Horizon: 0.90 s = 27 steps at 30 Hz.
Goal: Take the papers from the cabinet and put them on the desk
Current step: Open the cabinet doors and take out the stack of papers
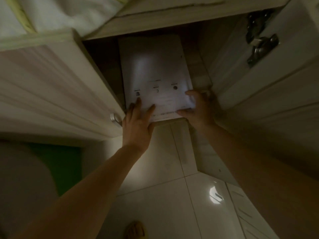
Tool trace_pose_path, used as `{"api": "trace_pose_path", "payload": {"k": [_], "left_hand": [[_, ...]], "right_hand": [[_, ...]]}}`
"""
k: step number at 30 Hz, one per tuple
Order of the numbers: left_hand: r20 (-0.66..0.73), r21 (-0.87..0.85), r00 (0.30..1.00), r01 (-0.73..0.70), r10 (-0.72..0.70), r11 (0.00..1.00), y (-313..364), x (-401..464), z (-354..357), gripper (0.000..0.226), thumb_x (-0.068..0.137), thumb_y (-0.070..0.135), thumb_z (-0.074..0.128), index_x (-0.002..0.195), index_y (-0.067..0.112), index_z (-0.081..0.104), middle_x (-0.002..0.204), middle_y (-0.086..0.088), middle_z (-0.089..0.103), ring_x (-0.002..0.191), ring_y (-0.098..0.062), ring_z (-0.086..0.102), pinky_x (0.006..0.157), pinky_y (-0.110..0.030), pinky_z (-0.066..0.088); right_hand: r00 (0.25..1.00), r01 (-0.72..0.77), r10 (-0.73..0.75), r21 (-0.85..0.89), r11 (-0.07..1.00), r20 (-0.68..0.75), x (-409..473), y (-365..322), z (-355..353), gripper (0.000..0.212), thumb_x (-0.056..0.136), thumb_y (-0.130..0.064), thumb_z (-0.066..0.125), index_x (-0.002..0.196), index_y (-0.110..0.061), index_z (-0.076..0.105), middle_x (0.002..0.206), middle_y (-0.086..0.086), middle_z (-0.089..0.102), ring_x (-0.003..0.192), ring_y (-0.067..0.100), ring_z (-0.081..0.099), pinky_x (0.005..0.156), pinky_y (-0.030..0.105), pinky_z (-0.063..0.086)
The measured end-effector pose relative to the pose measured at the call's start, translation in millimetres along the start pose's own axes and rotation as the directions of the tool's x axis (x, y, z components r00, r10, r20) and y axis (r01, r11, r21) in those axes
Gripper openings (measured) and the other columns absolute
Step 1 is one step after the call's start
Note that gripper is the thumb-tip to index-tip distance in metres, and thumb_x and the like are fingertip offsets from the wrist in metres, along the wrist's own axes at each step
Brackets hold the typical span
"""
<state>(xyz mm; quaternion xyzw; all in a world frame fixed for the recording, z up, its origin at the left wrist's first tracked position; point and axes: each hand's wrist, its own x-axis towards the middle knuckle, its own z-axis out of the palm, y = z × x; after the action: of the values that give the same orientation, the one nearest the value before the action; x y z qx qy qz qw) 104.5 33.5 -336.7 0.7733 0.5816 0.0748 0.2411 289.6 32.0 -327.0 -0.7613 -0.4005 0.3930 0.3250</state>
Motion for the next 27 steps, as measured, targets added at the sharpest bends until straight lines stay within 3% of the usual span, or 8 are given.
{"api": "trace_pose_path", "payload": {"k": [2, 5, 10, 14, 18, 20, 23, 27], "left_hand": [[-0.004, -0.01, 1.0, 0.007, -0.007, 1.0, -1.9, -9.9, 1.9, 0.047, 0.093, 0.029, 0.049, 0.139, 0.034, 0.038, 0.157, -0.011, 0.019, 0.145, -0.033, 0.014, 0.118, -0.051, 0.02], [-0.041, -0.05, 0.998, 0.041, -0.043, 0.998, -1.7, -25.4, 4.2, 0.042, 0.092, 0.029, 0.052, 0.133, 0.033, 0.048, 0.151, -0.015, 0.027, 0.139, -0.036, 0.024, 0.114, -0.052, 0.029], [-0.066, -0.186, 0.963, 0.247, -0.263, 0.951, 2.2, -47.7, 5.8, 0.051, 0.089, 0.027, 0.059, 0.136, 0.035, 0.043, 0.15, -0.022, 0.022, 0.136, -0.041, 0.028, 0.111, -0.051, 0.031], [0.081, -0.404, 0.94, 0.334, -0.331, 0.852, 5.9, -57.7, 1.7, 0.056, 0.091, 0.025, 0.056, 0.142, 0.033, 0.033, 0.144, -0.014, 0.029, 0.128, -0.029, 0.039, 0.099, -0.026, 0.036], [0.153, -0.482, 0.91, 0.409, -0.386, 0.775, -1.4, -63.5, -3.6, 0.076, 0.082, 0.018, 0.069, 0.143, 0.033, 0.028, 0.126, -0.006, 0.04, 0.112, -0.021, 0.044, 0.1, -0.044, 0.047], [0.197, -0.532, 0.911, 0.41, -0.362, 0.741, -1.3, -72.0, -7.1, 0.09, 0.074, 0.011, 0.075, 0.144, 0.035, 0.023, 0.13, -0.003, 0.045, 0.117, -0.018, 0.046, 0.097, -0.049, 0.052], [0.214, -0.654, 0.939, 0.342, -0.269, 0.675, 6.9, -94.8, -18.6, 0.092, 0.068, 0.004, 0.079, 0.138, 0.036, 0.029, 0.117, 0.006, 0.054, 0.107, -0.004, 0.056, 0.076, -0.029, 0.06], [0.247, -0.66, 0.926, 0.377, -0.286, 0.65, 21.4, -134.1, -46.3, 0.079, 0.07, 0.002, 0.077, 0.134, 0.028, 0.037, 0.104, 0.012, 0.056, 0.103, -0.015, 0.055, 0.073, -0.032, 0.057]], "right_hand": [[0.999, -0.034, 0.034, 0.078, 0.996, 0.006, -11.9, 5.0, -1.4, 0.071, 0.068, 0.003, 0.077, 0.129, -0.012, 0.045, 0.141, 0.011, 0.041, 0.13, 0.027, 0.04, 0.097, 0.042, 0.05], [0.996, -0.091, 0.089, 0.143, 0.985, 0.021, -27.6, 17.2, -1.7, 0.085, 0.063, 0.001, 0.08, 0.135, -0.019, 0.039, 0.141, 0.006, 0.042, 0.128, 0.026, 0.044, 0.096, 0.052, 0.051], [0.995, -0.099, 0.096, 0.219, 0.971, 0.027, -47.8, 25.0, -5.9, 0.094, 0.062, 0.003, 0.08, 0.139, -0.022, 0.033, 0.141, -0.001, 0.042, 0.125, 0.02, 0.046, 0.098, 0.049, 0.049], [0.988, -0.154, 0.141, 0.282, 0.947, 0.064, -62.6, 28.3, -9.5, 0.076, 0.067, 0.002, 0.077, 0.13, -0.02, 0.041, 0.119, -0.008, 0.053, 0.111, 0.016, 0.056, 0.09, 0.041, 0.054], [0.976, -0.217, 0.208, 0.296, 0.93, 0.062, -77.0, 28.8, -18.0, 0.04, 0.086, -0.009, 0.061, 0.119, -0.026, 0.045, 0.103, -0.004, 0.058, 0.102, 0.026, 0.061, 0.083, 0.044, 0.056], [0.974, -0.224, 0.218, 0.307, 0.925, 0.055, -87.7, 27.4, -21.0, 0.04, 0.089, -0.007, 0.055, 0.122, -0.028, 0.044, 0.099, -0.005, 0.056, 0.1, 0.027, 0.061, 0.084, 0.049, 0.056], [0.968, -0.251, 0.245, 0.315, 0.915, 0.058, -113.7, 20.6, -28.1, 0.045, 0.09, -0.008, 0.055, 0.125, -0.033, 0.043, 0.112, 0.002, 0.054, 0.101, 0.027, 0.061, 0.082, 0.047, 0.057], [0.97, -0.242, 0.239, 0.331, 0.912, 0.049, -157.1, 1.3, -46.3, 0.051, 0.086, -0.005, 0.059, 0.129, -0.027, 0.044, 0.108, -0.003, 0.055, 0.091, 0.016, 0.059, 0.072, 0.035, 0.054]]}}
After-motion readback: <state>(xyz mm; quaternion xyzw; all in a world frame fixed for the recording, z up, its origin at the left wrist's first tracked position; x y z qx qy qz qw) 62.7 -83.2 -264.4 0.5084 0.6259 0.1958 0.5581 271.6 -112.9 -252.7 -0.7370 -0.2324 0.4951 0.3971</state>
